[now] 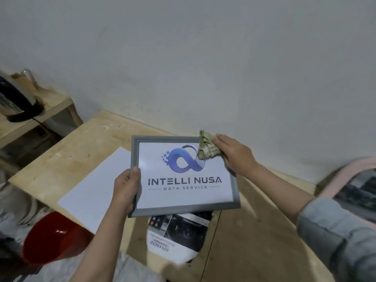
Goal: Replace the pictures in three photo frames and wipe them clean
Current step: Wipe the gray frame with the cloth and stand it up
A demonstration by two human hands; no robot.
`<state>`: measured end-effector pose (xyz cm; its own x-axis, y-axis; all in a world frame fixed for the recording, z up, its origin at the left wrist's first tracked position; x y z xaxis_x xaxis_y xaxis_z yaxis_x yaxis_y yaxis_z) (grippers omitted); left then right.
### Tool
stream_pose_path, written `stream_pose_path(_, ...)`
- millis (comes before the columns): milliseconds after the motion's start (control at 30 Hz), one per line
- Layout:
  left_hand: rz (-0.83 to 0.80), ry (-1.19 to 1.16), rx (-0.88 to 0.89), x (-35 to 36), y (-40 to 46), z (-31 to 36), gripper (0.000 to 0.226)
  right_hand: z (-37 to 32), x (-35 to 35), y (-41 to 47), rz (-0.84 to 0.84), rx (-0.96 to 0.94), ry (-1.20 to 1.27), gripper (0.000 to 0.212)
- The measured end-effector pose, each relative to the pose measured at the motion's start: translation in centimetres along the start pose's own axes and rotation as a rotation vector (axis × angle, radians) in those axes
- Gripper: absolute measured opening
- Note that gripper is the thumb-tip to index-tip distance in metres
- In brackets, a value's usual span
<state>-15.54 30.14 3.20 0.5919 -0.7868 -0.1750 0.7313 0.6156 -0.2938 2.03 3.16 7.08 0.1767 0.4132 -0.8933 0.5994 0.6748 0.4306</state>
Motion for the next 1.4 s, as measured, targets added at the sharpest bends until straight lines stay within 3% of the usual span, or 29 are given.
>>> stream_pose_path(167,-0.069,-0.037,0.086,2.8,-2.6,2.3,0.029,1.4,-3.4,-5.5,0.047,-0.023,-0.126,0.064)
stream_pose_path(533,-0.107,-0.054,0.165,8.8,-8.6,3.5,0.028,0.7,-7.5,-21.3,0.016,-0.035,-0.051,0.078)
stream_pose_path(633,-0.074,-0.104,0.140,10.2,-9.9,3.6,0.028,0.9,-7.9,-24.8,-0.089,0.026,0.073,0.075)
stream_pose_path(733,-0.073,-0.110,0.152,11.7,-11.2,3.8,0.030,1.7,-9.3,-26.5,-0.231,0.190,0.243,0.051)
stream_pose_path(800,-0.098,-0.089,0.174,12.6,-11.9,3.9,0.027,2.2,-10.8,-26.6,-0.385,0.292,0.365,0.038)
stream_pose_path(900,-0.120,-0.063,0.180,13.5,-12.7,3.6,0.024,3.3,-13.4,-26.5,-0.579,0.343,0.408,0.036)
stream_pose_path(967,-0.118,-0.082,0.178,14.0,-13.4,3.6,0.025,4.4,-16.0,-25.6,-0.458,0.379,0.391,0.039)
stream_pose_path(1033,-0.128,-0.098,0.180,14.5,-14.3,3.8,0.025,5.5,-19.0,-24.3,-0.203,0.387,0.331,0.044)
stream_pose_path(1133,-0.148,-0.107,0.199,15.3,-15.7,4.5,0.025,6.8,-22.0,-22.6,0.060,0.298,0.039,0.055)
stream_pose_path(1267,-0.186,-0.153,0.183,15.8,-16.9,5.3,0.023,7.2,-20.1,-22.3,-0.029,0.081,-0.361,0.075)
stream_pose_path(1400,-0.187,-0.158,0.206,15.0,-17.2,5.9,0.025,5.9,-18.4,-24.2,-0.038,0.035,-0.355,0.084)
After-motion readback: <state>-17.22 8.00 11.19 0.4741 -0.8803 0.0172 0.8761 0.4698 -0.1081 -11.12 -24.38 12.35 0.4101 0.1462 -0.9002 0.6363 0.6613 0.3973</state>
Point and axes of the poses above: each hand's wrist, its own y-axis towards the middle knuckle, its own x-axis out of the palm, z = x × y, the point moved 6 cm from there along y, towards the middle knuckle, and after that the axes turned 2 degrees about -x, right-handed, at the moved point
